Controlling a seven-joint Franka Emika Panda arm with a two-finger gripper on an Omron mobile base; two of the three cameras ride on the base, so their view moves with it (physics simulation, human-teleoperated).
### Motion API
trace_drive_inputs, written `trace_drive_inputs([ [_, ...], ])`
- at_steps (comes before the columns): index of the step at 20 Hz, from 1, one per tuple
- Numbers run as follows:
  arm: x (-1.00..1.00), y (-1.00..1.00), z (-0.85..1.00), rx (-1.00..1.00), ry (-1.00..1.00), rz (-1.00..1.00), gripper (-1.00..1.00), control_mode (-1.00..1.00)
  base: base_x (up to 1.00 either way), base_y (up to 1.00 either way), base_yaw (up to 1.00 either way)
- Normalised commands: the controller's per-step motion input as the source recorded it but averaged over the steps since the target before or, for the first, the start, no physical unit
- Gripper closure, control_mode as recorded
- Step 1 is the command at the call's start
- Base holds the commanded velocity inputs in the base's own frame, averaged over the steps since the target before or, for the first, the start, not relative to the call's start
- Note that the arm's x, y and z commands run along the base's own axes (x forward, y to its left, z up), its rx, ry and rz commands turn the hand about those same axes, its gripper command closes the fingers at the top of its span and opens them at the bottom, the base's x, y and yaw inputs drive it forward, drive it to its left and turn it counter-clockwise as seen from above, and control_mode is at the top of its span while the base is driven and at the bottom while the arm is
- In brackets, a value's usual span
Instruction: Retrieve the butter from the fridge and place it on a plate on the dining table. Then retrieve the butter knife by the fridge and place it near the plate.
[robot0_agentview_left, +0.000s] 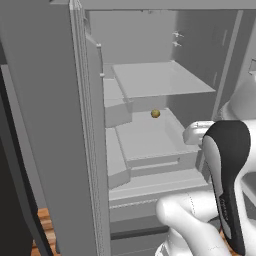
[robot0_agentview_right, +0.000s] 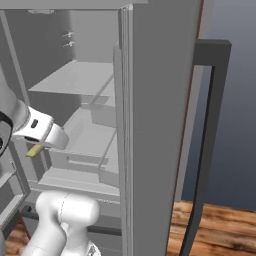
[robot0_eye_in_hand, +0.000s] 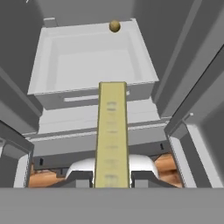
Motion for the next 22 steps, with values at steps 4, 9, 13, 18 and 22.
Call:
trace_drive_inputs([
  [4, 0.00, -0.01, 0.00, 0.00, -0.05, 0.04, 1.00, -1.00, 0.00, 0.00, 0.00],
  [9, 0.00, 0.00, -0.01, 0.00, 0.01, 0.02, 1.00, -1.00, 0.00, 0.00, 0.00],
  [13, 0.00, 0.00, 0.00, 0.00, 0.00, 0.00, 1.00, -1.00, 0.00, 0.00, 0.00],
  [18, -0.07, 0.00, 0.00, 0.00, 0.00, 0.01, 1.00, 1.00, -0.12, 0.00, 0.01],
  [22, 0.00, 0.00, 0.00, 0.00, 0.00, 0.00, 1.00, 1.00, -0.88, 0.00, 0.00],
])
